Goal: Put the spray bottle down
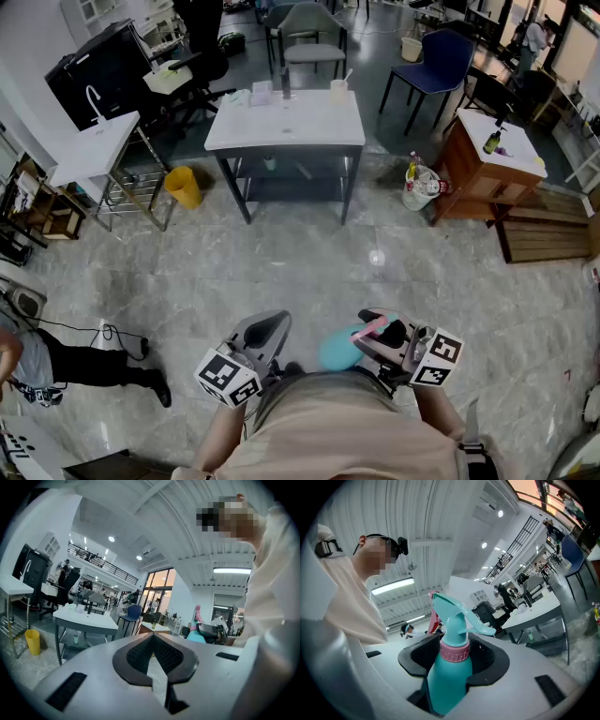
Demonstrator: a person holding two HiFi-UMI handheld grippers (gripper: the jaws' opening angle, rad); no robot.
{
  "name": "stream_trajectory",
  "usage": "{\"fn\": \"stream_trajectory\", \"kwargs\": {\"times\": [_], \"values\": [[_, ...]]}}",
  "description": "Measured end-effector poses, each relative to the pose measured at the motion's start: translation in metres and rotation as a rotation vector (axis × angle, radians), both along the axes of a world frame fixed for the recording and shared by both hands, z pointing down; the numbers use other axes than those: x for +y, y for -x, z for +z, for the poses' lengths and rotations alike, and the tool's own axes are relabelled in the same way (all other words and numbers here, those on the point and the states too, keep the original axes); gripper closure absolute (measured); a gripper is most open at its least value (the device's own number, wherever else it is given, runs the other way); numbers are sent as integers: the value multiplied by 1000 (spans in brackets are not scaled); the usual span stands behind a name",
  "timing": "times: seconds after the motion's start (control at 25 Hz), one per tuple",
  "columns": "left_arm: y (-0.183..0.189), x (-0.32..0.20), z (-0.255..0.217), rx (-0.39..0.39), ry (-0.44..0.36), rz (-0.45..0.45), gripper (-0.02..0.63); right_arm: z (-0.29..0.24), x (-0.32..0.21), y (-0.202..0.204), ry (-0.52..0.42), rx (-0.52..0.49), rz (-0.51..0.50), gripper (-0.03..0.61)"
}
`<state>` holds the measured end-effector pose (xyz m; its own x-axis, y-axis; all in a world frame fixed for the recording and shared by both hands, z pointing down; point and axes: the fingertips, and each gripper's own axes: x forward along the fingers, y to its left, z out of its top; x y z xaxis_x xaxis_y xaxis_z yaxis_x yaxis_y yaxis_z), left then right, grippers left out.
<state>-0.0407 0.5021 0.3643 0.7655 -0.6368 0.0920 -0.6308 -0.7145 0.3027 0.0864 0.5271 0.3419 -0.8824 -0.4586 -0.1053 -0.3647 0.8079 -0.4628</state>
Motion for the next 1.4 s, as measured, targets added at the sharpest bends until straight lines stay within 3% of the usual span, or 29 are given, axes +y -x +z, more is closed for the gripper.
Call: {"fn": "stream_trajectory", "kwargs": {"times": [0.28, 0.52, 0.96, 1.4], "values": [[-26, -9, -10, -12, -19, -6, 606, -7, -12, -21, -30, -6, -14, 388], [-49, -9, -8, -23, -5, -19, 606, -7, -14, -46, -9, -43, -23, 387], [-106, -11, -10, -51, -8, -48, 606, 4, -16, -97, 0, -22, -71, 387], [-115, -26, -7, -74, 8, -57, 606, 11, -29, -106, 13, -24, -75, 387]]}}
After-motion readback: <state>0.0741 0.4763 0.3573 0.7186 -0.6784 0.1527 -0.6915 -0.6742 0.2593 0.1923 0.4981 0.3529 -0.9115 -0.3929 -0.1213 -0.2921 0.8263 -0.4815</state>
